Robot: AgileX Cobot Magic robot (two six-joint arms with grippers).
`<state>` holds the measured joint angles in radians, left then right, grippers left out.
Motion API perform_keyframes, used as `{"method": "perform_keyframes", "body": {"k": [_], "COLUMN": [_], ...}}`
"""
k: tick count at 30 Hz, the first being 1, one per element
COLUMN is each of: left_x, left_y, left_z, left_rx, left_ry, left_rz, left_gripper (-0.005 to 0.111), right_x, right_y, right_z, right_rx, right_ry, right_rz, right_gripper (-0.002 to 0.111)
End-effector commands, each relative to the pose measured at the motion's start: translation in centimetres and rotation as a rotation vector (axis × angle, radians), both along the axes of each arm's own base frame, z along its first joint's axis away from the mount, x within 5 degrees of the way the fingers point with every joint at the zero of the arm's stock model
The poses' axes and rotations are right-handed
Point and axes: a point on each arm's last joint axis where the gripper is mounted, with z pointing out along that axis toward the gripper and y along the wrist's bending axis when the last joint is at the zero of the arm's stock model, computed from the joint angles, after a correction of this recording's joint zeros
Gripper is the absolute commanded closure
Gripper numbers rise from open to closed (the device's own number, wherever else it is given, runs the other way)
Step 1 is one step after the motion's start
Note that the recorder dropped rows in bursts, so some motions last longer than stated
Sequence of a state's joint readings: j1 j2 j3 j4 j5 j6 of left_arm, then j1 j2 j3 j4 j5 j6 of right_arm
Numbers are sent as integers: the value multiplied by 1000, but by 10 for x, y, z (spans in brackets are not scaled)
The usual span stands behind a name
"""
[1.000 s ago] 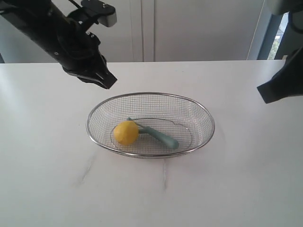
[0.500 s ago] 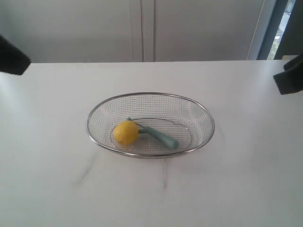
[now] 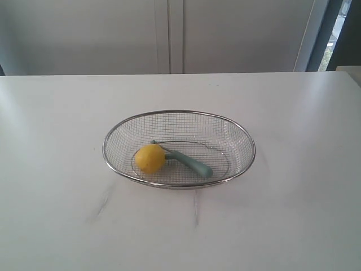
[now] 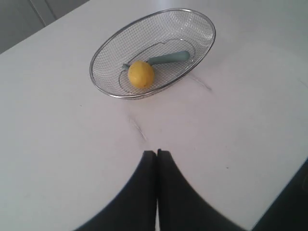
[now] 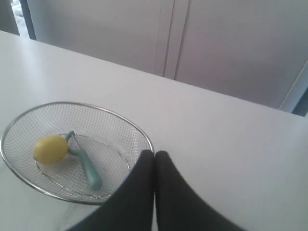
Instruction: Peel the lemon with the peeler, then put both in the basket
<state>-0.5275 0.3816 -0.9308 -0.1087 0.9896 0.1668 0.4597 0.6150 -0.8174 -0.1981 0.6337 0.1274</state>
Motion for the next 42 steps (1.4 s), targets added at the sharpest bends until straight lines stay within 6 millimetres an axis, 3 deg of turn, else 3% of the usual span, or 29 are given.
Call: {"method": "perform_keyframes", "body": {"k": [1,30,37,42], "left_x": [1,1,19,43], "left_y": [-1,-2,-12,-22], "left_z": [-5,-3,-6,-34], "left_rx": [-8,-32,-172,-280], "left_ry": [8,-3,-126,-209], "left_rz": [4,0,28,86], "left_gripper": [107,107,107,107], "right_x": [-1,-1,-1,-1], "right_y": [0,0,0,0], "right_z": [3,2,2,2], "right_rx": [33,31,30,30], "right_ry": [-30,-27,-23,-23], "right_rz": [0,-1,-2,-2], "right_gripper": [108,108,108,108]}}
